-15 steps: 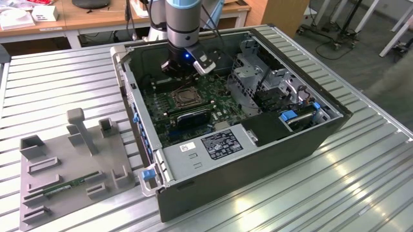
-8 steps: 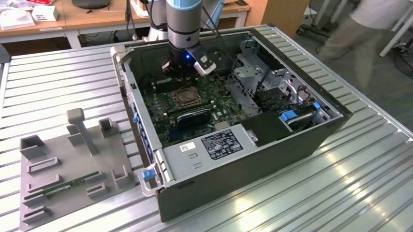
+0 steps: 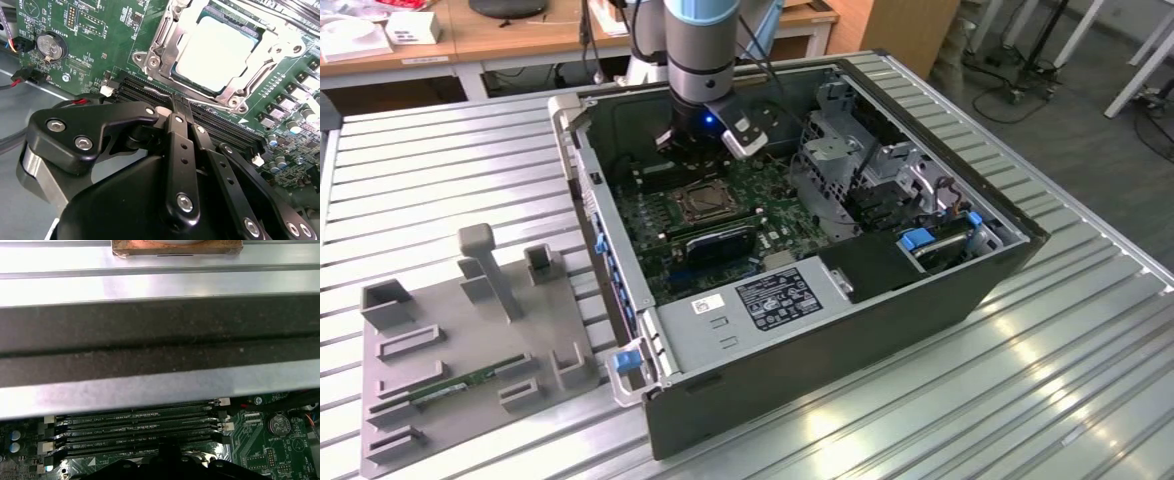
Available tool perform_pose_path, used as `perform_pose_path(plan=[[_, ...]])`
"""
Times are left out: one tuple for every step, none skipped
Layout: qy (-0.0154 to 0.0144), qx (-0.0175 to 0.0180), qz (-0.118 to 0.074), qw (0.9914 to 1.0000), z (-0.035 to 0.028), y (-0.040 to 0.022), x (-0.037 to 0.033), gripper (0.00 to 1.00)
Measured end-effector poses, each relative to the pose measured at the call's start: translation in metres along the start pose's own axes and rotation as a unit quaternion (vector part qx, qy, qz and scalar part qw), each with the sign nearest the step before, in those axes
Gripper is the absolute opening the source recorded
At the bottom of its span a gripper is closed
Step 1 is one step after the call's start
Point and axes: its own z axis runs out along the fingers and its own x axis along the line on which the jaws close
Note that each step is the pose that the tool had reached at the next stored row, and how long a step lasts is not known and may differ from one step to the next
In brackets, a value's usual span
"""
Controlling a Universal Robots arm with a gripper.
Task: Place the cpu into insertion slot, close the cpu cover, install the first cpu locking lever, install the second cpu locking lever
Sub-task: 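Install the first cpu locking lever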
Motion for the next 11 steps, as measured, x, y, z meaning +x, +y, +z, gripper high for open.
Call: perform_pose_path(plan=[[0.0, 0.0, 0.0, 1.0, 0.0005, -0.0001, -0.0003, 0.11], [0.0, 0.0, 0.0, 1.0, 0.0011, -0.0002, -0.0007, 0.11], [0.0, 0.0, 0.0, 1.0, 0.0017, -0.0002, -0.001, 0.11], [0.0, 0.0, 0.0, 1.0, 0.0023, -0.0003, -0.0014, 0.11], [0.0, 0.0, 0.0, 1.0, 0.0028, -0.0004, -0.0016, 0.11], [0.0, 0.0, 0.0, 1.0, 0.0032, -0.0004, -0.0017, 0.11], [0.0, 0.0, 0.0, 1.0, 0.0035, -0.0004, -0.0018, 0.11], [0.0, 0.0001, 0.0, 1.0, 0.0038, -0.0004, -0.0018, 0.11], [0.0, 0.0001, 0.0, 1.0, 0.0042, -0.0003, -0.0019, 0.11], [0.0, 0.0, 0.0, 1.0, 0.0046, -0.0003, -0.0021, 0.11], [0.0, 0.0, 0.0, 1.0, 0.0049, -0.0003, -0.0023, 0.11]])
